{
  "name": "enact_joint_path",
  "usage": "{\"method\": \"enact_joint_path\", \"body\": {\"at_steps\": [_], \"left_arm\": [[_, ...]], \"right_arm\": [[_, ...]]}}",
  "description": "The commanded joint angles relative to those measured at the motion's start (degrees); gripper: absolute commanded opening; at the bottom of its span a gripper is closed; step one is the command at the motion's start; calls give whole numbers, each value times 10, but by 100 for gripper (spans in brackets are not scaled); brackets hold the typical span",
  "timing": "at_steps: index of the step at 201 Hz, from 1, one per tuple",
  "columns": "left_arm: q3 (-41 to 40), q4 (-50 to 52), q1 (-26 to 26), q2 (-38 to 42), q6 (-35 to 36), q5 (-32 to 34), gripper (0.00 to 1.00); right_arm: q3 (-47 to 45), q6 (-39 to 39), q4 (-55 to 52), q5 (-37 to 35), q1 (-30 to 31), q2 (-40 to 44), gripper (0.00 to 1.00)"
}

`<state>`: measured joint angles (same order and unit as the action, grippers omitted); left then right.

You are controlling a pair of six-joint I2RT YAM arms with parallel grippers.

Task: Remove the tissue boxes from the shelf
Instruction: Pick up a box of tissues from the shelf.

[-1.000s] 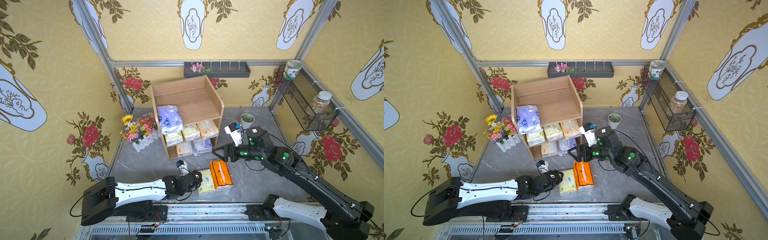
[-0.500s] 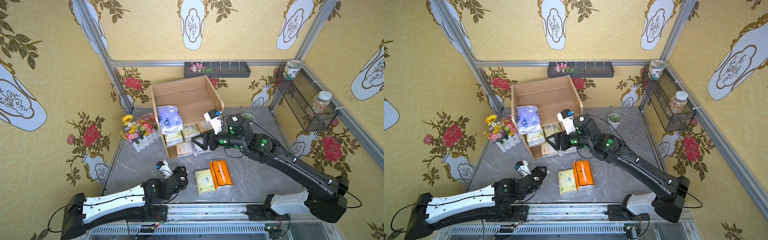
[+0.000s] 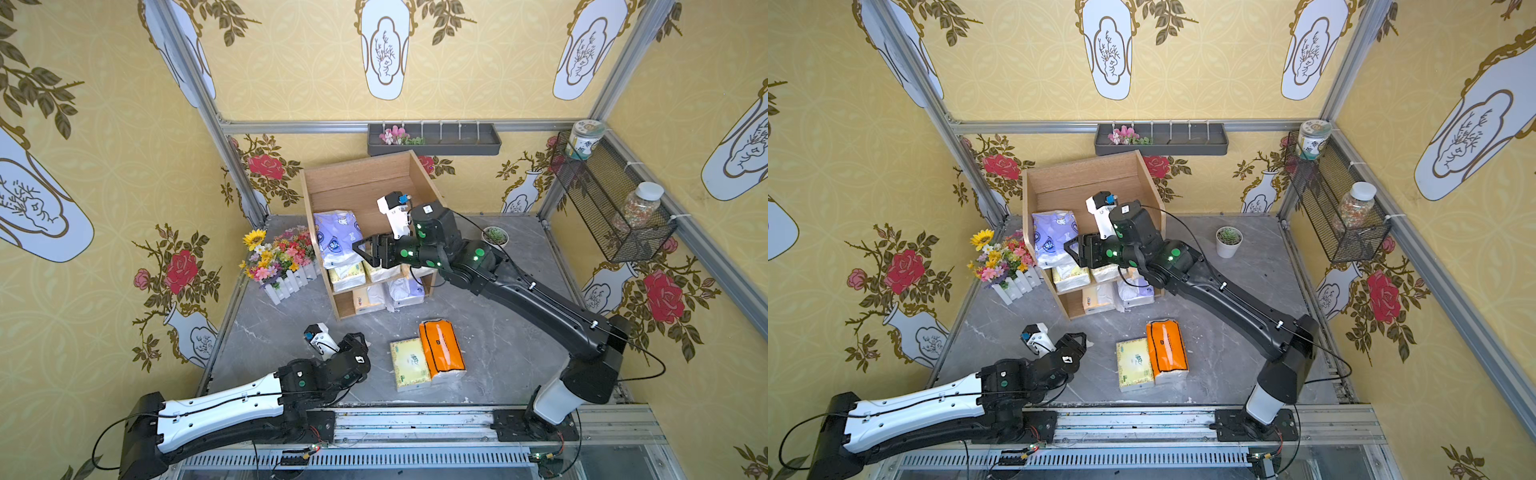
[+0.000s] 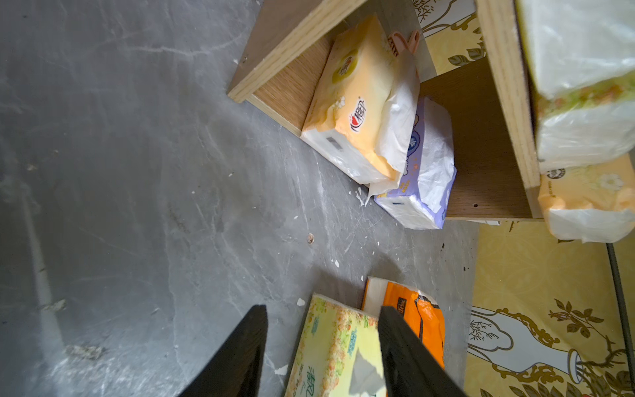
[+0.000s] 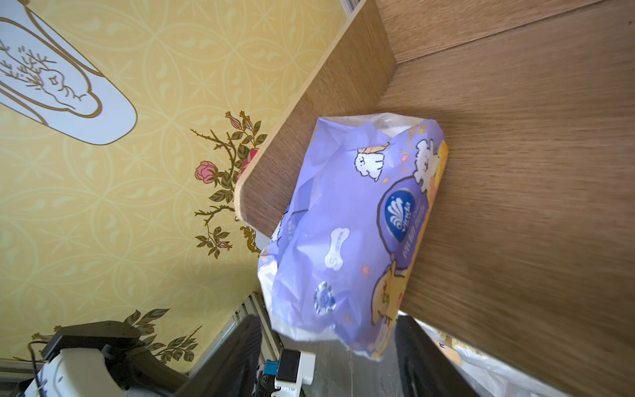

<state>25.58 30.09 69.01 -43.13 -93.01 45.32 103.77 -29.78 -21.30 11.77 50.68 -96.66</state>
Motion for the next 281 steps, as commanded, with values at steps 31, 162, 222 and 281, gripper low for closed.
{"method": "enact_joint_path", "body": {"at_steps": [31,162,222,281], "left_arm": [[0,3,0,2,-2,12,59],[6,-5,-11,-17,16,8,60],[-17,-57,-45,19,63,-22,60],[-7,-55,-49,33,78,-4,61]], "right_arm": [[49,6,-19,-10,0,-47,49],[-21,-28,-4,-1,-12,31,0],[-168,-33,56,38,-6,165,0],[-242,-2,11,29,-4,260,0]]}}
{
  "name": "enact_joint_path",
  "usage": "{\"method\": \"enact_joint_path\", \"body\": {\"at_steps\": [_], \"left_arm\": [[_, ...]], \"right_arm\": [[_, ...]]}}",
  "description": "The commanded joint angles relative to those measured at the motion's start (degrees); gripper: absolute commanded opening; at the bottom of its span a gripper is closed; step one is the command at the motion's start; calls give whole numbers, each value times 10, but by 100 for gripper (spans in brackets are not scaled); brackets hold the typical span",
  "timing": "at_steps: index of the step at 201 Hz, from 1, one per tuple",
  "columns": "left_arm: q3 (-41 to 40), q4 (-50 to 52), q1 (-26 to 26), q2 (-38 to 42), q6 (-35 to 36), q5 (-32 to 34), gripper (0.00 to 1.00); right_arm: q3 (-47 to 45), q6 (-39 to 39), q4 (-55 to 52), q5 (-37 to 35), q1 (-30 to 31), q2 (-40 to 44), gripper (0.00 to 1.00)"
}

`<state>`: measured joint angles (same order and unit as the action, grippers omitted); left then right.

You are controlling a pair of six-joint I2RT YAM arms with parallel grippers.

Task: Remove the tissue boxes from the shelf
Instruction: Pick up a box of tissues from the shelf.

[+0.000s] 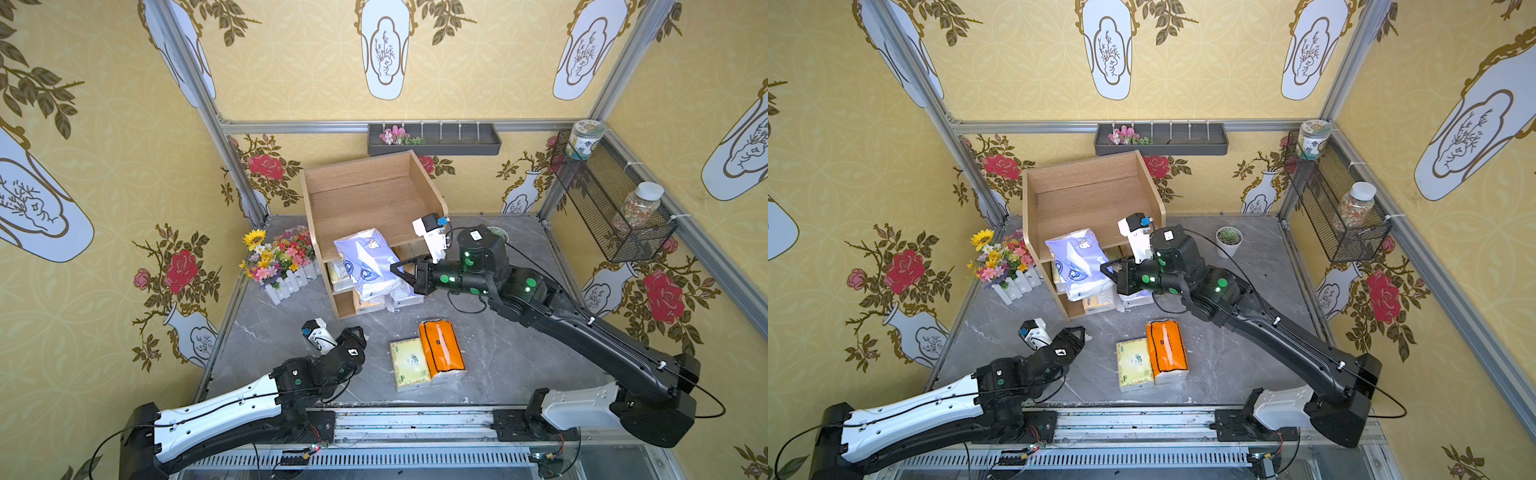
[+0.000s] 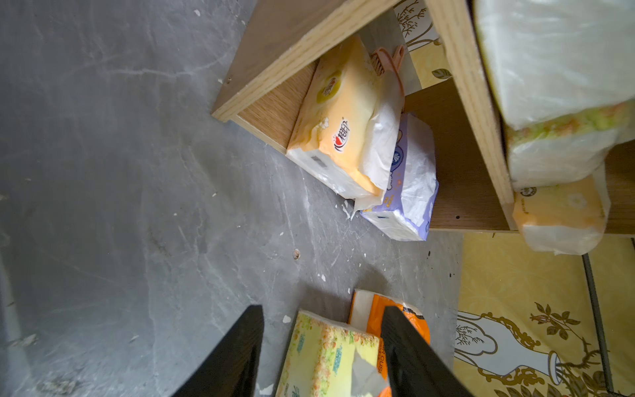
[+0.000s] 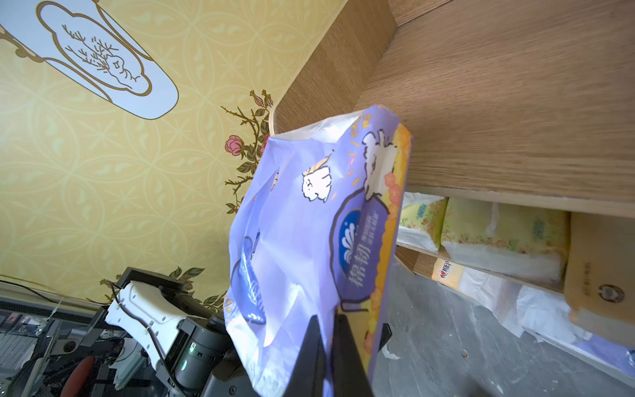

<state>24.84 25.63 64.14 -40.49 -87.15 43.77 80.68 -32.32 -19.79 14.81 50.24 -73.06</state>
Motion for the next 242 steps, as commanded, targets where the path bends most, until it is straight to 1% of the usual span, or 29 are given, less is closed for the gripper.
{"method": "enact_joint_path", "body": {"at_steps": [1,37,55,86,100,123,147,155,165,176,194,215,242], "left_arm": [[0,-10,-1,8,19,13,61],[-22,-28,-1,52,19,15,61],[-30,-45,-1,82,31,15,61],[-32,-51,-1,120,42,24,62],[-29,-70,-1,126,67,18,64],[-29,-115,-1,127,109,-5,68],[-33,-139,-1,128,112,-31,73],[-32,-136,-1,129,105,-37,73],[-29,-117,-1,127,81,-41,74],[-26,-104,-1,126,64,-49,77],[-26,-112,0,128,57,-68,82],[-40,-170,-1,136,68,-97,89],[-63,-234,-1,141,54,-127,97]], "right_arm": [[-12,24,-7,-1,1,25,0],[-29,49,-64,2,1,73,0],[-41,65,-94,4,1,98,0],[-55,94,-153,-37,1,126,0],[-65,101,-174,-42,1,135,0],[-85,118,-202,-32,1,140,0],[-109,124,-220,-45,0,140,0],[-114,122,-225,-58,-1,139,0],[-119,116,-233,-73,-1,136,0],[-125,110,-238,-79,-4,134,0],[-136,104,-235,-57,-5,123,0],[-151,82,-213,-33,-3,107,0],[-186,40,-155,-14,-2,100,0]]}}
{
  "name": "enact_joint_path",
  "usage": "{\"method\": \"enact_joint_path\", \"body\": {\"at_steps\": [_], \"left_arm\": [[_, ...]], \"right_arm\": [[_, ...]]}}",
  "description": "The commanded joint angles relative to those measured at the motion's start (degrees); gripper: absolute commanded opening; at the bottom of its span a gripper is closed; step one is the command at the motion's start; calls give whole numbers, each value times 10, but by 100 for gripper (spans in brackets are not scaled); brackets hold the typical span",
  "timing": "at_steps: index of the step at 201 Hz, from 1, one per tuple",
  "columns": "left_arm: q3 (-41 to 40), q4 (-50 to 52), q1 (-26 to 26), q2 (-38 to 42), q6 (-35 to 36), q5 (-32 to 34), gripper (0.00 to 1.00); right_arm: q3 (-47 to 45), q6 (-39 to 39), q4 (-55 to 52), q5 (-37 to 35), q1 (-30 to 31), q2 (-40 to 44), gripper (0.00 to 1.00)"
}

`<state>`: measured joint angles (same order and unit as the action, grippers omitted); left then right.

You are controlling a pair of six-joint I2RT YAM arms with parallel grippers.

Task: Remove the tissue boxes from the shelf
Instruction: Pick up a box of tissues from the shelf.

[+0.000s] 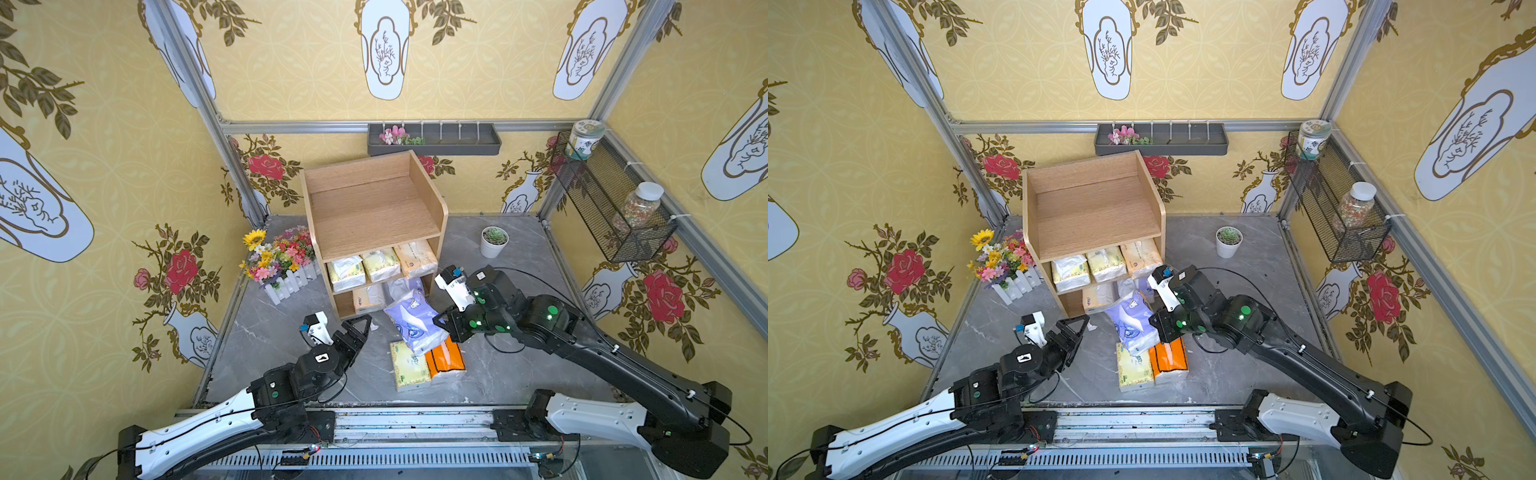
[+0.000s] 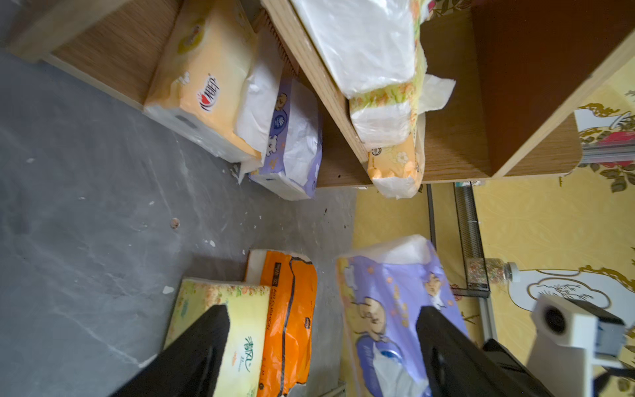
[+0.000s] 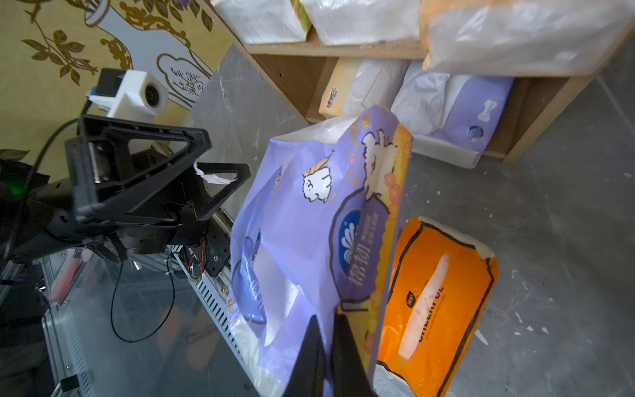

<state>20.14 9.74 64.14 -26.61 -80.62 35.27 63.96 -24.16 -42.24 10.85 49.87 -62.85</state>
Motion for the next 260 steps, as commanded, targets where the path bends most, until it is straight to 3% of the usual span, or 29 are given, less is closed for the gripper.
{"method": "enact_joint_path", "body": {"at_steps": [1,64,119,169,215,224,239,260], "left_arm": [[-17,-77,-1,2,-12,-43,98],[-68,-187,0,-37,-63,-62,99],[-115,-343,-1,-82,-77,-60,85],[-121,-386,0,-112,-84,-60,59],[-95,-320,-1,-101,-67,-48,34],[-81,-290,-1,-99,-55,-47,30],[-44,-207,-1,-98,-34,-47,25],[7,-96,-1,-104,-4,-53,23]], "right_arm": [[-19,-43,71,27,2,-3,0],[-88,-130,210,85,10,-10,0],[-144,-186,297,114,11,7,0],[-160,-197,317,121,11,0,0],[-156,-183,297,112,10,-3,0],[-154,-178,289,109,10,-3,8],[-153,-172,281,105,11,-1,28],[-144,-163,260,89,10,2,53]]}}
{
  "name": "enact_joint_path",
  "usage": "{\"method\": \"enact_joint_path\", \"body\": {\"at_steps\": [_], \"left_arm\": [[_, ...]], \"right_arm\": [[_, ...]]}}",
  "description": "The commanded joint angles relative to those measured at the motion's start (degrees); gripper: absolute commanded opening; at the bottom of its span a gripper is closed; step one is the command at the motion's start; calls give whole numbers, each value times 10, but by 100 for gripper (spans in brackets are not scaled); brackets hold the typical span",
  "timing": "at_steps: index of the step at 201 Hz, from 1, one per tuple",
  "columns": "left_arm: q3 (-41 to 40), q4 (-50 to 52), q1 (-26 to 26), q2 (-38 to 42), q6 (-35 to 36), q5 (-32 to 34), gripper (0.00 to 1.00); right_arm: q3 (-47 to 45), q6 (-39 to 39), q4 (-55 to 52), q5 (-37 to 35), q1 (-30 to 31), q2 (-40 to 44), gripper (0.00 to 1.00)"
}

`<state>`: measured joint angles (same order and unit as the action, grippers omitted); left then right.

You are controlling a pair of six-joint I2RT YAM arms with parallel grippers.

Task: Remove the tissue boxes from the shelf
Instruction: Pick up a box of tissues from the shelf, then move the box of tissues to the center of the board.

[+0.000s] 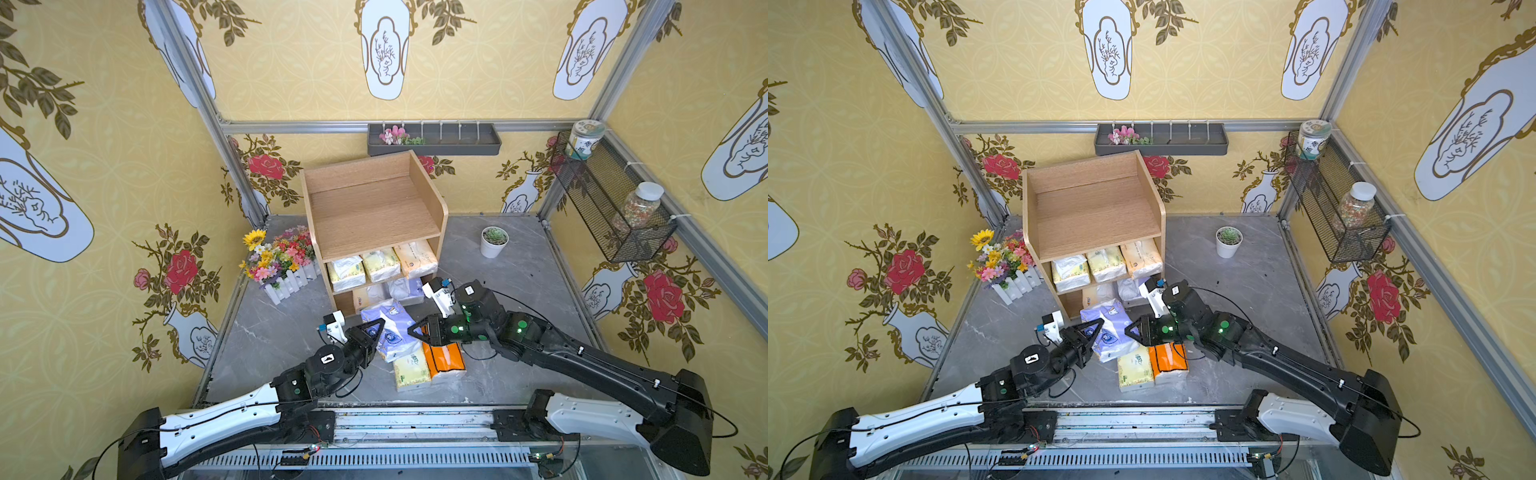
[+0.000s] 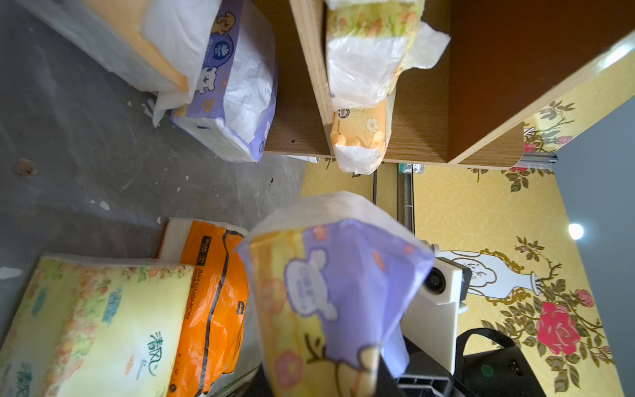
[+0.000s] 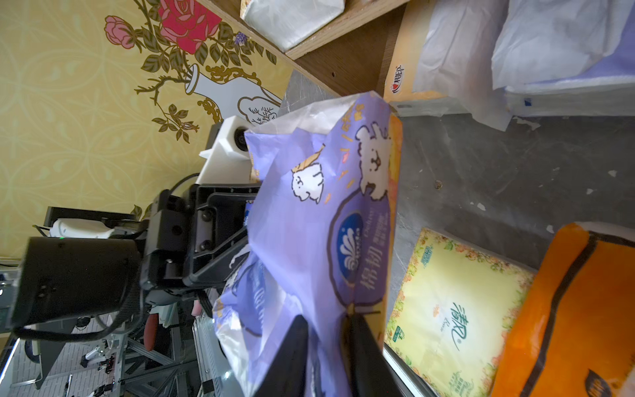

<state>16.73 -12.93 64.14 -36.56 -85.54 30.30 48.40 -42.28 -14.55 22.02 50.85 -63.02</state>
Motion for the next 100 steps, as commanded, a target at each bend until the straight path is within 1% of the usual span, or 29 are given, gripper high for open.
{"method": "enact_joint_path", "body": {"at_steps": [1,12,26,44,63,82,100], "left_arm": [[43,137,-1,-5,47,-4,23],[65,198,-1,-5,55,-6,22],[80,259,-1,-1,62,-13,20],[89,323,-1,9,69,-19,18],[106,414,-1,9,71,-13,18],[121,493,-1,-12,72,-9,18],[131,531,-1,-38,81,-13,19]], "right_arm": [[12,19,-18,-24,0,4,55],[20,25,-38,-40,-1,5,63],[29,34,-64,-60,-4,6,69],[44,51,-97,-78,-6,9,70],[58,62,-123,-96,-11,20,70],[64,67,-142,-114,-22,29,70],[66,70,-150,-115,-33,29,70]]}}
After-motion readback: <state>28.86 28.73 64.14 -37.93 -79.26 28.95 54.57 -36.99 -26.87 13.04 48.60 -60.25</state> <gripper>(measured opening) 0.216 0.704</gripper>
